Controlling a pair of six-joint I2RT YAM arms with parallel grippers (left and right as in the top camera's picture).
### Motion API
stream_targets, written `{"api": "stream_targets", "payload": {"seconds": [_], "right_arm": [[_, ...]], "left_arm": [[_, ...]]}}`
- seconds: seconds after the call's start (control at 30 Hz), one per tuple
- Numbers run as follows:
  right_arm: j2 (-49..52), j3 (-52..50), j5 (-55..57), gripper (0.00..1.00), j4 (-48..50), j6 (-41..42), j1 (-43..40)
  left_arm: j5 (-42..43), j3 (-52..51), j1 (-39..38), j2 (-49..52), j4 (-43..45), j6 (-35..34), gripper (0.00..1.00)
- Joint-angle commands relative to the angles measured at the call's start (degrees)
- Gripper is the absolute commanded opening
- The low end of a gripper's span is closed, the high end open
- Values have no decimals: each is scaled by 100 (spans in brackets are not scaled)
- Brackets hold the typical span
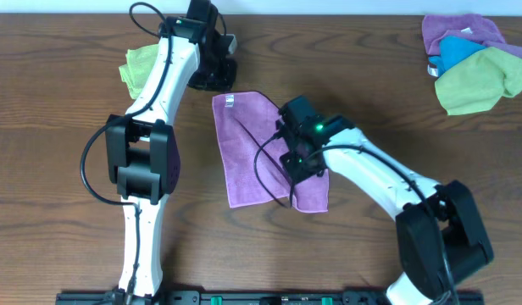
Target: Fold the cloth
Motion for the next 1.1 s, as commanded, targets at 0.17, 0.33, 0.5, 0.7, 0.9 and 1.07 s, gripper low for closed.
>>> {"api": "stream_targets", "payload": {"seconds": [0.17, 0.33, 0.5, 0.7, 0.9, 1.07], "right_arm": [[15, -11, -372, 2, 459, -81, -686], [15, -9, -732, 1, 616, -199, -944], [13, 26, -748, 1, 656, -289, -984], [13, 81, -1115, 1, 791, -354, -981], [13, 81, -1191, 2, 914, -407, -981], [15, 81, -1211, 1, 907, -444, -981]], "left_arm": [[485, 72, -457, -210, -1036, 470, 6], [975, -181, -566, -459, -1419, 754, 6], [540, -1027, -710, -1211, -1058, 627, 6], [111, -3040, -1008, -2422, 136, 127, 6], [428, -4682, -1099, -2660, 1088, -369, 6], [214, -5034, -1108, -2660, 1191, -428, 6]]}}
